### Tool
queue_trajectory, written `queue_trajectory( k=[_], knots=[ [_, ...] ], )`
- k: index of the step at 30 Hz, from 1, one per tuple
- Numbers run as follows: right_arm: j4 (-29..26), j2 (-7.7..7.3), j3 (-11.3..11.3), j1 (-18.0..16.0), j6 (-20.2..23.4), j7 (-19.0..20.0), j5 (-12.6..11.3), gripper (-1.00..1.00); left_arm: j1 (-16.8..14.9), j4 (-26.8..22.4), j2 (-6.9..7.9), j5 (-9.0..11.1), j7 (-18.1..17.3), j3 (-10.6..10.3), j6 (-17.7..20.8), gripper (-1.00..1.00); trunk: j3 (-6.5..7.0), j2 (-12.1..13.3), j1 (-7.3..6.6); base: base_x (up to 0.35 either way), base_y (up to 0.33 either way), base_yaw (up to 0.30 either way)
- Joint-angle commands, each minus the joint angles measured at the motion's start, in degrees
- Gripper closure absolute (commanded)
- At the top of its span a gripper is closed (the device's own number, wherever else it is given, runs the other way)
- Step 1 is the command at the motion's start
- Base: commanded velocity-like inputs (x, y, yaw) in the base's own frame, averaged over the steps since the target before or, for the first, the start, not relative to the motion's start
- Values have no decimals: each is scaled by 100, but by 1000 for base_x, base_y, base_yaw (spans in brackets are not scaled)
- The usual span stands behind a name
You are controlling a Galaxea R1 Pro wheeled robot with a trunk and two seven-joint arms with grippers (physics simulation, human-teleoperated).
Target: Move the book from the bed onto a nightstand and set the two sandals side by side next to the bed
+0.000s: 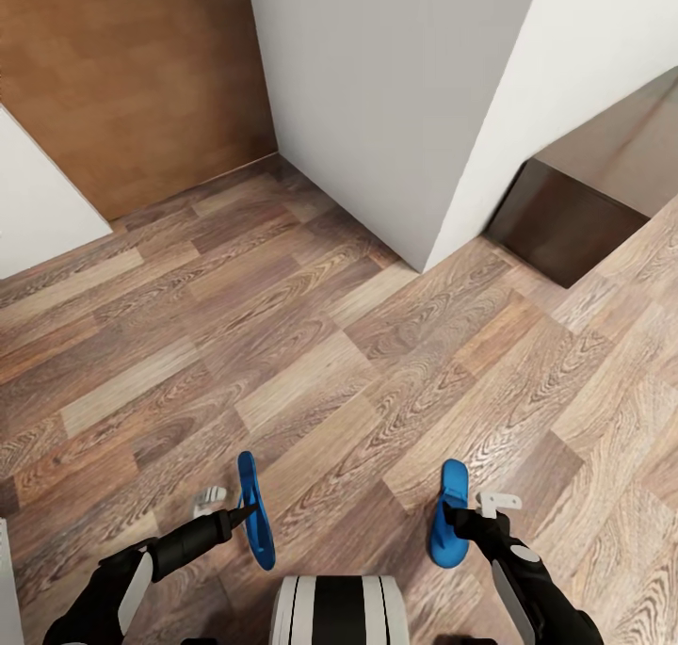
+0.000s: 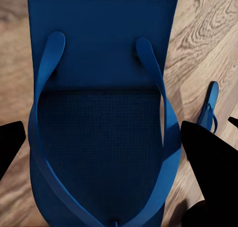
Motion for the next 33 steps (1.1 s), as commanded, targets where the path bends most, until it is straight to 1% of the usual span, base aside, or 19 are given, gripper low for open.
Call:
queue_trajectory(
  k=[1, 10, 16, 27, 33],
  knots=[
    [-10, 2, -10, 0, 31, 22, -50, -100, -2, 1, 0, 34, -16, 8, 58, 100, -3, -1, -1, 15, 36, 0],
    [-10, 3, -10, 0, 31, 22, -52, -100, -2, 1, -1, 27, -12, 8, 58, 100, -3, -1, -1, 3, 7, 0],
    [-10, -1, -10, 0, 31, 22, -53, -100, -2, 1, -5, 25, -10, 8, 58, 100, -3, -1, -1, 115, 0, 0],
    [-10, -3, -10, 0, 31, 22, -54, -100, -2, 1, -8, 26, -7, 8, 58, 100, -3, -1, -1, 6, 0, 0],
    [-10, -2, -10, 0, 31, 22, -54, -100, -2, 1, -8, 26, -7, 8, 58, 100, -136, -9, 15, 0, 0, 0]
  ],
)
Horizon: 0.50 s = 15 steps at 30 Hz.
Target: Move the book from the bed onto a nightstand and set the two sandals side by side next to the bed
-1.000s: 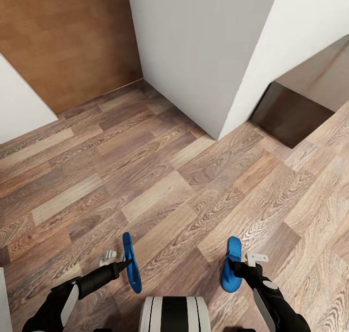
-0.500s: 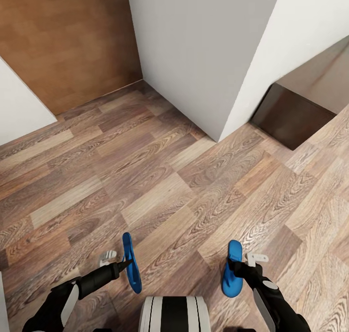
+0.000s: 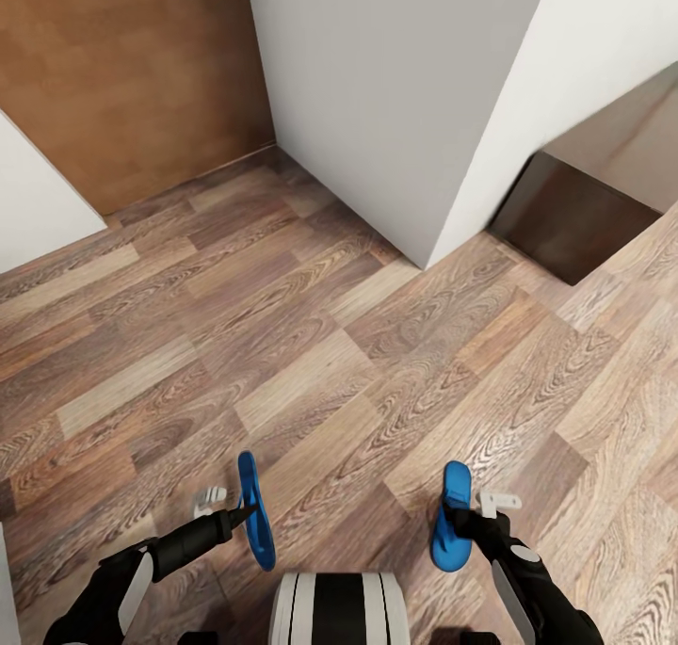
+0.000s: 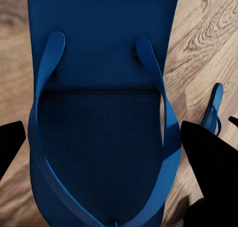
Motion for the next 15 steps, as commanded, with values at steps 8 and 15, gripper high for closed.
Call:
queue_trajectory(
  k=[8, 15],
  knots=[
    [-10, 1, -10, 0, 29, 22, -47, -100, -2, 0, 1, 38, -21, 9, 60, 100, -115, -8, 12, 0, 0, 0],
    [-10, 3, -10, 0, 28, 22, -44, -100, -2, 0, 4, 45, -25, 9, 60, 100, -115, -8, 12, 0, 0, 0]
  ],
)
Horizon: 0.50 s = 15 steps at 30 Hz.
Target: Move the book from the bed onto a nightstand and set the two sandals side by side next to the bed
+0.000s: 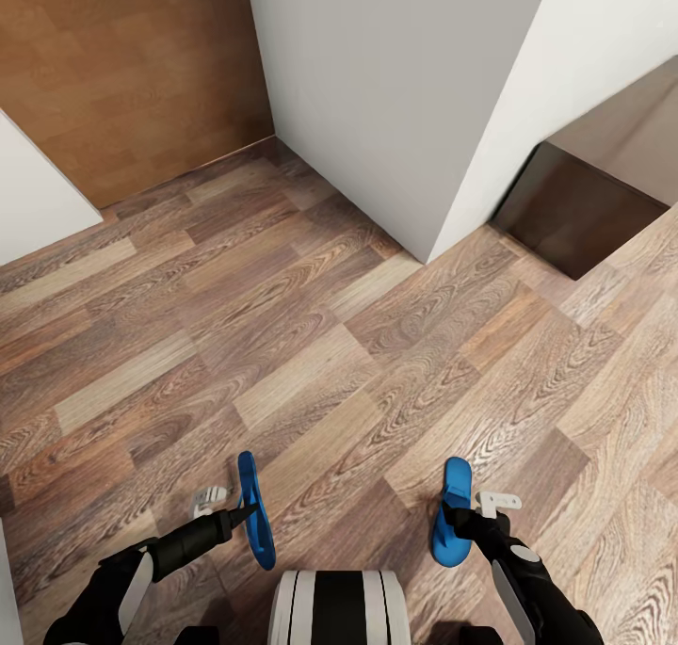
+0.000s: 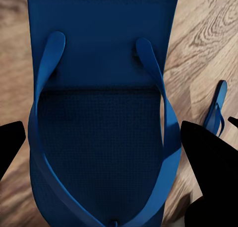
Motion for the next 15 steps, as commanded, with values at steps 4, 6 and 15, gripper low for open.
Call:
queue_trajectory(
  k=[4, 6, 15],
  knots=[
    [-10, 1, -10, 0, 32, 22, -48, -100, -2, 1, -2, 35, -16, 8, 59, 100, -25, -2, 2, 0, 0, 0],
    [-10, 1, -10, 0, 32, 22, -49, -100, -2, 1, -1, 34, -16, 8, 59, 100, -69, -5, 7, 0, 0, 0],
    [-10, -1, -10, 0, 32, 22, -50, -100, -2, 1, 2, 35, -16, 9, 59, 100, -202, -13, 22, 0, 0, 0]
  ],
)
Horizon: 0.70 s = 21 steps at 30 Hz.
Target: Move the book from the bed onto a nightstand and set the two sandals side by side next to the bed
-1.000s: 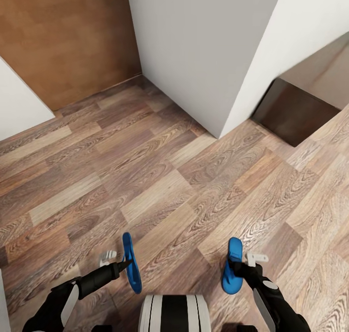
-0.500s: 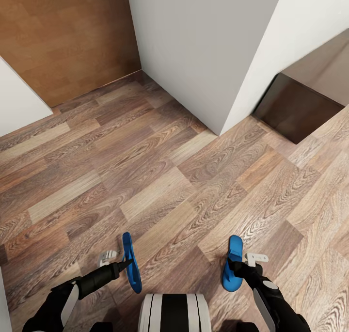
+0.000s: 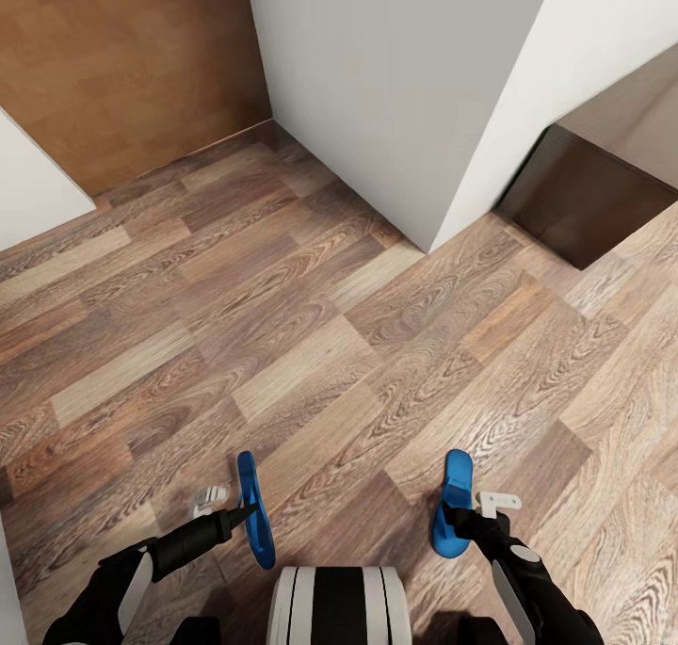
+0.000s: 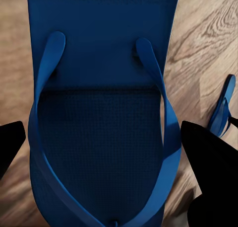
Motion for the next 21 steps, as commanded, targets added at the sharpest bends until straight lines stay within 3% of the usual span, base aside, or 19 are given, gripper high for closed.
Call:
queue_trajectory(
  k=[1, 21],
  knots=[
    [-10, 2, -10, 0, 29, 22, -47, -100, -2, 0, 0, 34, -16, 8, 59, 100, -3, -1, -1, 0, 0, 0],
    [-10, 2, -10, 0, 30, 22, -49, -100, -2, 0, 0, 31, -14, 8, 59, 100, -3, -1, -1, 0, 28, 0]
  ],
)
